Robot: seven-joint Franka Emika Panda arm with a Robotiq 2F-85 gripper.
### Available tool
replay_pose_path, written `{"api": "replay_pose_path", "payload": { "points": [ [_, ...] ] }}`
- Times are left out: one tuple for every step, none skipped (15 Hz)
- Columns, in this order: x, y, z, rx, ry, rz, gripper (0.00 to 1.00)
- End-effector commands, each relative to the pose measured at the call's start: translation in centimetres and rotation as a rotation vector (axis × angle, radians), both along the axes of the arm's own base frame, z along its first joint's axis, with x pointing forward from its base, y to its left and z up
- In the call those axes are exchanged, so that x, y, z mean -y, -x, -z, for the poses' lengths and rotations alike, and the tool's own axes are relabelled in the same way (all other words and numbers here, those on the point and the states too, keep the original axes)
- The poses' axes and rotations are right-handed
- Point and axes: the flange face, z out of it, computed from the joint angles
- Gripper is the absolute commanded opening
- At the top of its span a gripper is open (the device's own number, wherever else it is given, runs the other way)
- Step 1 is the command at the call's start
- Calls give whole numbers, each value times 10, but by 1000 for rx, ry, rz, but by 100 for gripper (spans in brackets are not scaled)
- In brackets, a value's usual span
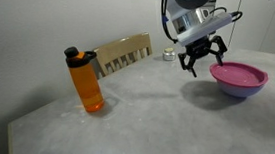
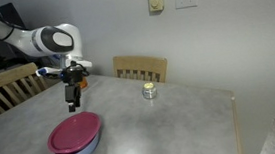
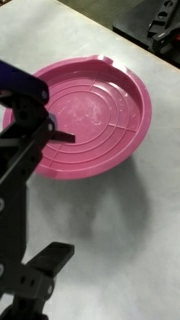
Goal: Put the pink plate on the blue bowl, remove the pink plate and put it back on the the blue bowl
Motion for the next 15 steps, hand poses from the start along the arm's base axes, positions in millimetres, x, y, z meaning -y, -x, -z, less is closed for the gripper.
{"api": "replay_pose_path", "payload": {
  "points": [
    [-4, 17, -30, 24, 20, 25, 100],
    [-5, 18, -36, 50, 25, 32, 100],
    [-5, 19, -44, 81, 23, 34, 100],
    [-5, 19, -50, 112, 12, 39, 100],
    [-3, 19, -55, 152, -15, 38, 100],
    [0, 19, -60, 199, -39, 37, 100],
    [3, 19, -63, 245, -58, 41, 100],
    [9, 20, -62, 298, -84, 57, 100],
    [14, 21, -61, 343, -104, 75, 100],
    [21, 24, -58, 395, -126, 97, 100],
    [29, 26, -54, 436, -146, 130, 100],
    [35, 29, -49, 465, -164, 157, 100],
    [40, 33, -43, 485, -177, 176, 100],
    [44, 36, -37, 497, -183, 193, 100],
    [48, 39, -32, 497, -189, 205, 100]
  ]
}}
